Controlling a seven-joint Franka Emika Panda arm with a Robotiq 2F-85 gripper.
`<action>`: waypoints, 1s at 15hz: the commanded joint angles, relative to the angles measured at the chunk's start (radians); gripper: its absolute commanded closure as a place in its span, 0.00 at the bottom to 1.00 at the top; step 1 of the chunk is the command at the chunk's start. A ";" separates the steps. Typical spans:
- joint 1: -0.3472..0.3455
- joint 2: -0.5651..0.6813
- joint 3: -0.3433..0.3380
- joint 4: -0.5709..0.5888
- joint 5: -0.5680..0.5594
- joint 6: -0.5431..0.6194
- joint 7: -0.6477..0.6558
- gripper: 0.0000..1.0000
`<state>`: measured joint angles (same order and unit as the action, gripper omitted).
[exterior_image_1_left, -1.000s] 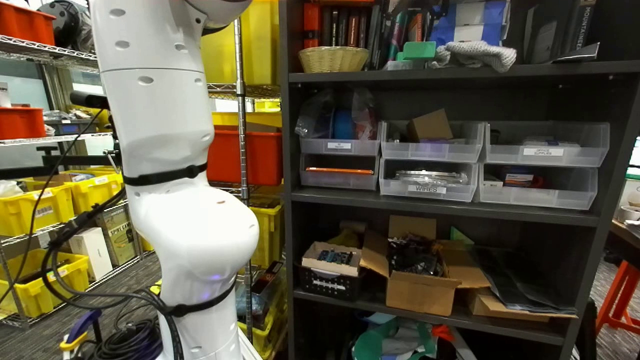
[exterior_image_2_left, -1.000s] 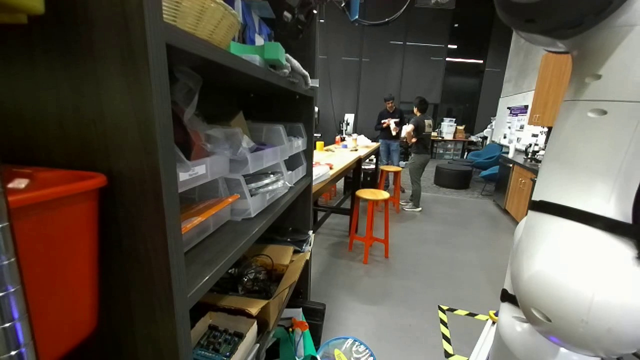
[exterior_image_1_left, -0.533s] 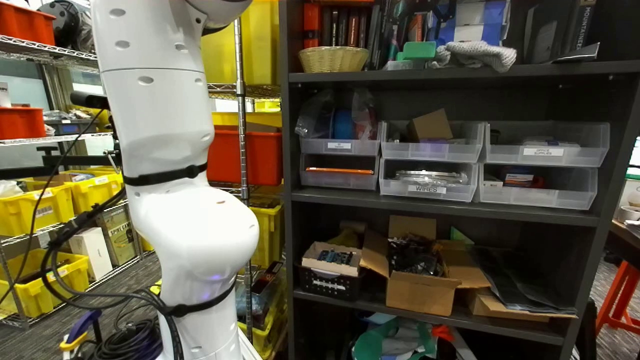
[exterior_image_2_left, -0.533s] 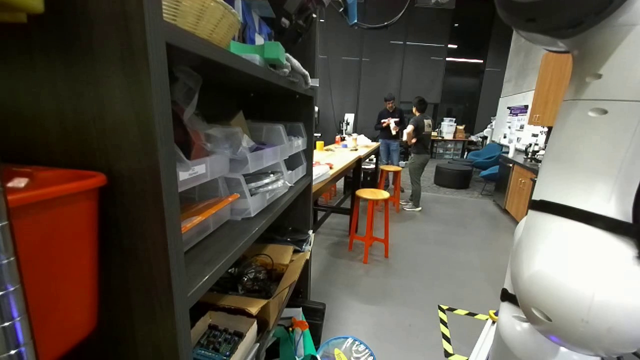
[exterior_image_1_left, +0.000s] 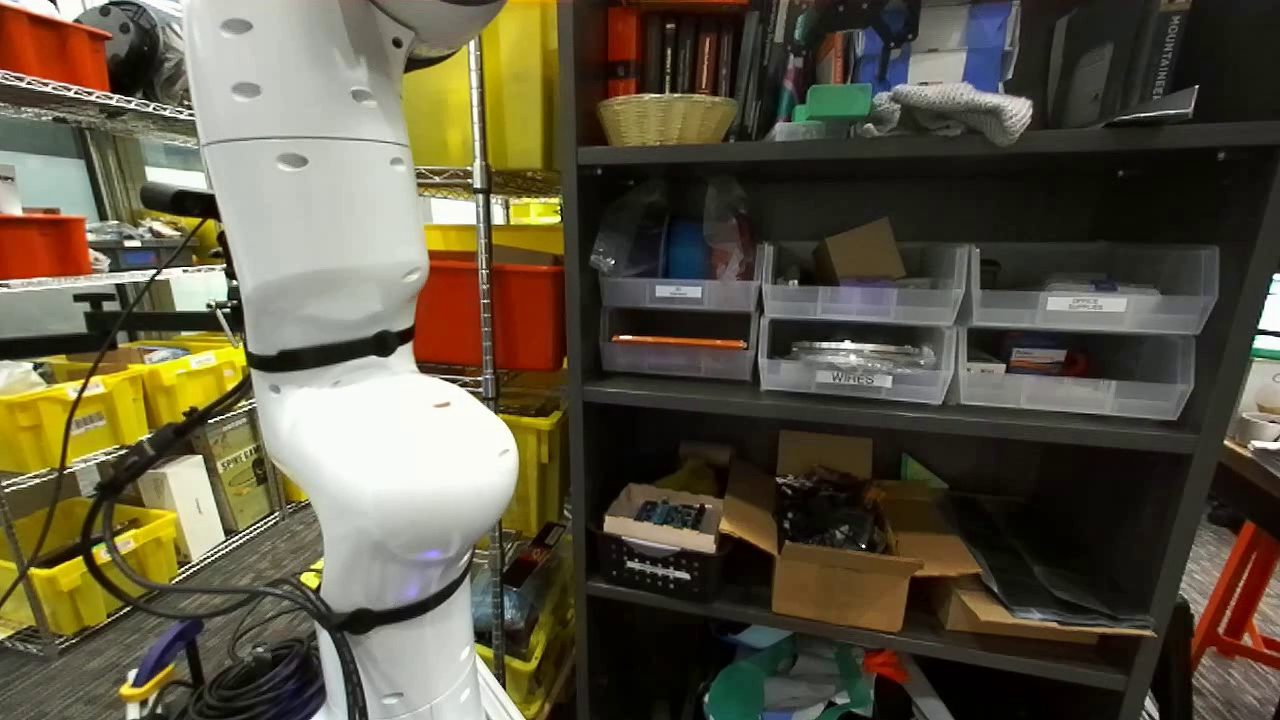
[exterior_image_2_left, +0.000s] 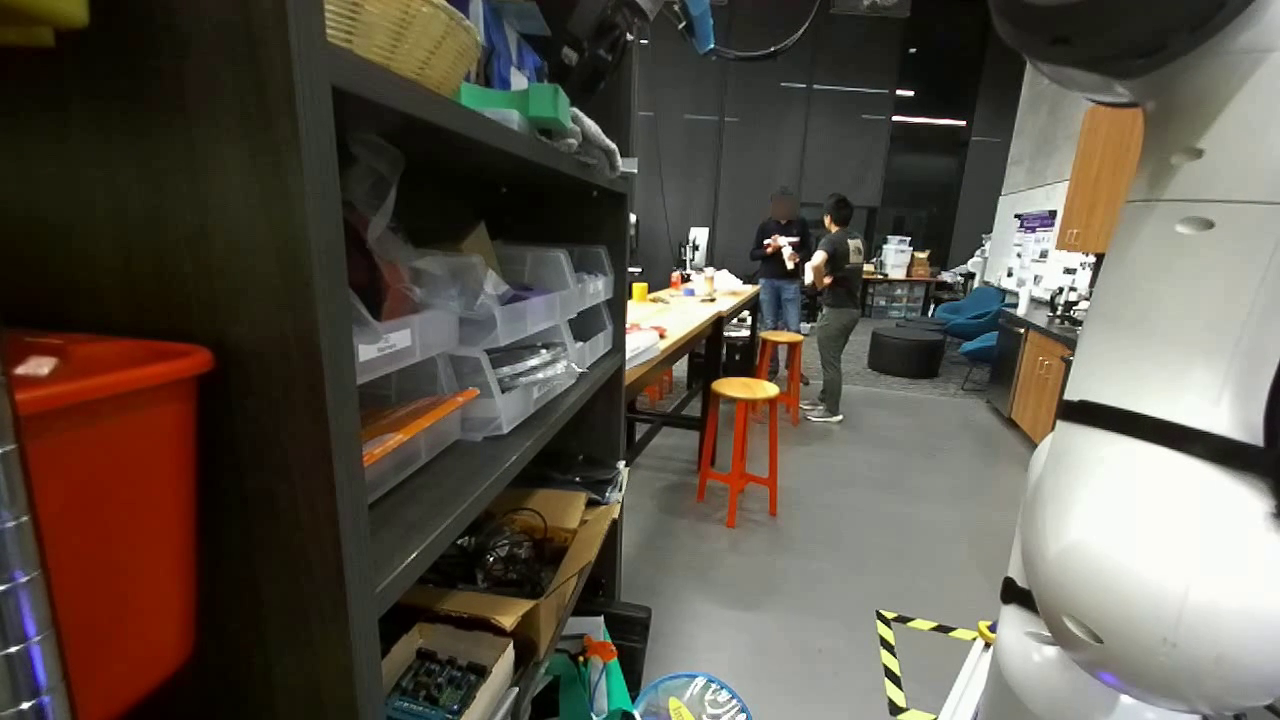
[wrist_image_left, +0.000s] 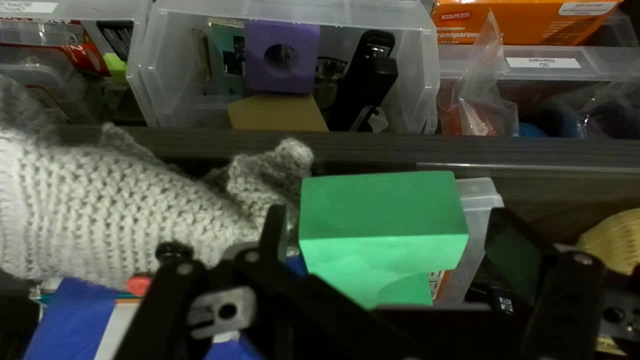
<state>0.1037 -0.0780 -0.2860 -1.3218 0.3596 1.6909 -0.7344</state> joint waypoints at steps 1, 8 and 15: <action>0.004 -0.008 0.009 -0.007 -0.021 0.017 0.021 0.00; 0.005 0.004 0.015 0.004 -0.015 0.018 0.035 0.00; 0.007 0.013 0.023 0.002 -0.019 0.024 0.040 0.00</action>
<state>0.1072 -0.0657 -0.2694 -1.3228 0.3594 1.7037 -0.7125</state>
